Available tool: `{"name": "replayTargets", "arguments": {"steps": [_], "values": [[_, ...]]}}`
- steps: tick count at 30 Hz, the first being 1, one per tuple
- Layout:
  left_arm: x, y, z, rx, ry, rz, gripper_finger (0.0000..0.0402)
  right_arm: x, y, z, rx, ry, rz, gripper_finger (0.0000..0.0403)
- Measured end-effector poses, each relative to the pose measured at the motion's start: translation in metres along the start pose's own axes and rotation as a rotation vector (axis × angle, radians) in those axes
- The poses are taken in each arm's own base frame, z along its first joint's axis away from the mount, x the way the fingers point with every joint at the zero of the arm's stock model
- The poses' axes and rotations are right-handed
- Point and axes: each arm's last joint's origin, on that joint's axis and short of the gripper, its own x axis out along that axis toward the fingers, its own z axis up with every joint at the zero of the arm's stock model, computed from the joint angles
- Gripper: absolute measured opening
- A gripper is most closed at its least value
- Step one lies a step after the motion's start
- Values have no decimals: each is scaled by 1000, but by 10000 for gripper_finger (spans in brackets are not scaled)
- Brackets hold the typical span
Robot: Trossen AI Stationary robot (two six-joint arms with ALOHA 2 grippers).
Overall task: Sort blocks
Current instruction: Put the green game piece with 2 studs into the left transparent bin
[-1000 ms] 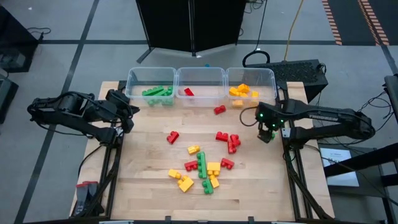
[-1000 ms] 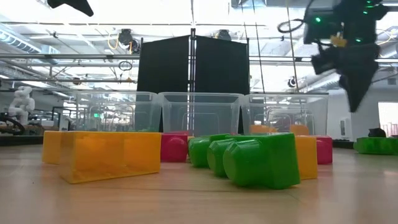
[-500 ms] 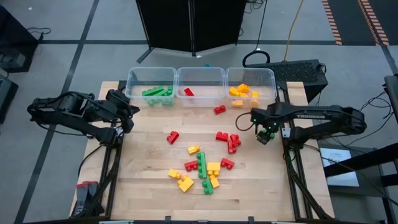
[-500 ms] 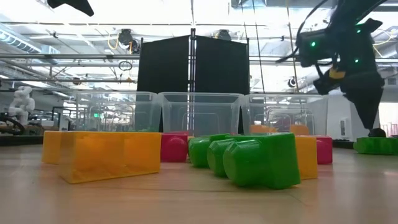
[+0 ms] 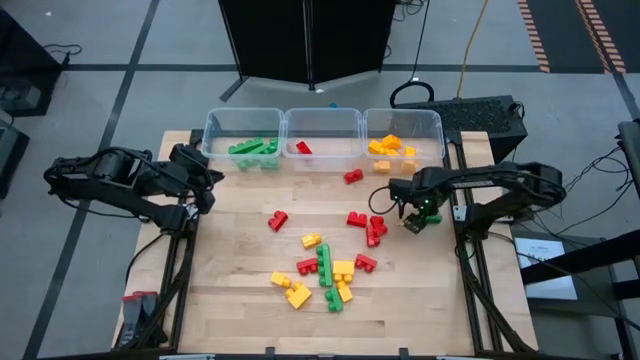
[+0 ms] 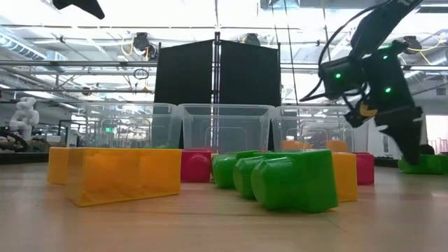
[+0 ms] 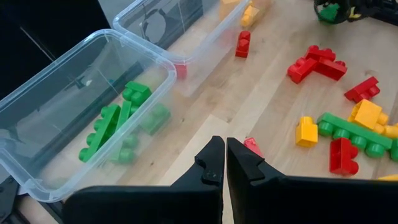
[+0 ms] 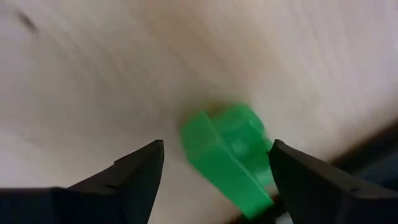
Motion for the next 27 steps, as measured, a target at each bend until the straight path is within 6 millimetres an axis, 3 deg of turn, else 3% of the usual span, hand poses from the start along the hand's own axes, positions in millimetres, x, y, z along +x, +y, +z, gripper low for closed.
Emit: {"name": "replayTargets", "arguments": {"steps": [8, 13, 16, 22, 27], "values": [[0, 0, 0, 5, 3, 2, 0, 6, 16, 25, 66, -87, 170, 255], [0, 0, 0, 10, 4, 2, 0, -18, 26, 45, 51, -240, 252, 252], [0, 0, 0, 10, 3, 2, 0, -45, 29, 55, 35, -321, 271, 254], [0, 0, 0, 10, 3, 2, 0, -83, 15, 41, 297, -204, 29, 252], [0, 0, 0, 11, 5, 3, 0, -86, 9, 25, 544, -99, -97, 242]]}}
